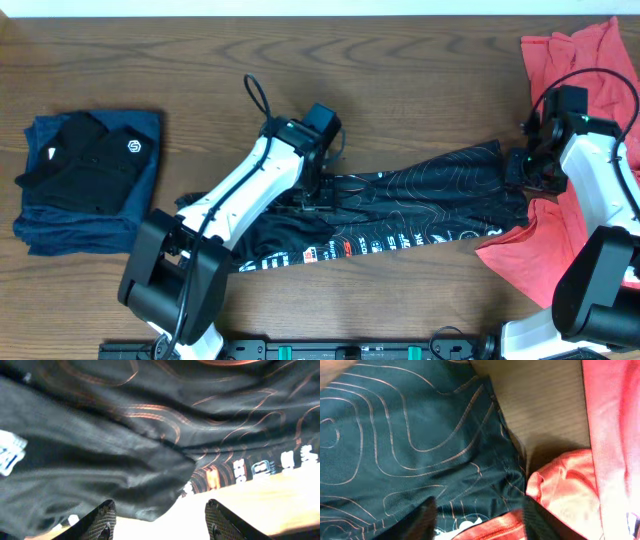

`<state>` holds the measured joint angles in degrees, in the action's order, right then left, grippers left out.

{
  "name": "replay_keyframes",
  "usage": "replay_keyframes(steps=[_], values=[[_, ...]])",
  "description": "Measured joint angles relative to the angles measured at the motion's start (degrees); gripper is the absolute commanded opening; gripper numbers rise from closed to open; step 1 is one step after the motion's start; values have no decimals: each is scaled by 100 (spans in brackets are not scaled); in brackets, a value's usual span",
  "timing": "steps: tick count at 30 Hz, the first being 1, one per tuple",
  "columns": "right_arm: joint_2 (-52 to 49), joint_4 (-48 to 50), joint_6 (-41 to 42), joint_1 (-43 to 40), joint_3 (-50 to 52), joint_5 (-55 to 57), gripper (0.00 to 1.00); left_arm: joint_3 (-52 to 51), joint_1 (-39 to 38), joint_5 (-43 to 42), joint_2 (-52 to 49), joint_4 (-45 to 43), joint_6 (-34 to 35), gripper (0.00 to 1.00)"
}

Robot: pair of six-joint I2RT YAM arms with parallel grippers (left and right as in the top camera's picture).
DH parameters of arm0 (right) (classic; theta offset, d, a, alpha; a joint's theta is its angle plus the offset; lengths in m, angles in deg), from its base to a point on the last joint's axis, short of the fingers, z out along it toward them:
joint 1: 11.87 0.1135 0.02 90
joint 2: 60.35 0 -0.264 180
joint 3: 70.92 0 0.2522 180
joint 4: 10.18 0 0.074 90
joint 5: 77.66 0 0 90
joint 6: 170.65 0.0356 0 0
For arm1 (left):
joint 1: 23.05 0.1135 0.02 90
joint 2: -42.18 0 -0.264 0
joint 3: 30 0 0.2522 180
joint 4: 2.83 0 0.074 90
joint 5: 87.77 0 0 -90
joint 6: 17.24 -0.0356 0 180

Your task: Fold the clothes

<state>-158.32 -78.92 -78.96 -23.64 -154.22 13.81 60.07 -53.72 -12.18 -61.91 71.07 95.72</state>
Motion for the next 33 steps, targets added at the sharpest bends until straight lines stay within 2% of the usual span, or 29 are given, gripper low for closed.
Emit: replay_keyframes(steps=[6,10,16,21,27,33], values=[[0,584,-564,-221,0,-107,62,0,92,306,0,297,365,59],[-11,876,-837,-404,0,-181,65,0,90,398,0,313,678,54],[-422,964,-1268,-557,0,-485,68,-20,96,898,129,413,1060,55],[-951,981,-1561,-664,0,-588,70,-83,240,1508,1185,411,1182,59],[-1073,1075,-1910,-911,0,-894,71,-76,1056,1856,2730,468,1158,63],[-1209,1045,-2068,-981,17,-1102,72,-76,1840,1965,3364,693,1128,63]])
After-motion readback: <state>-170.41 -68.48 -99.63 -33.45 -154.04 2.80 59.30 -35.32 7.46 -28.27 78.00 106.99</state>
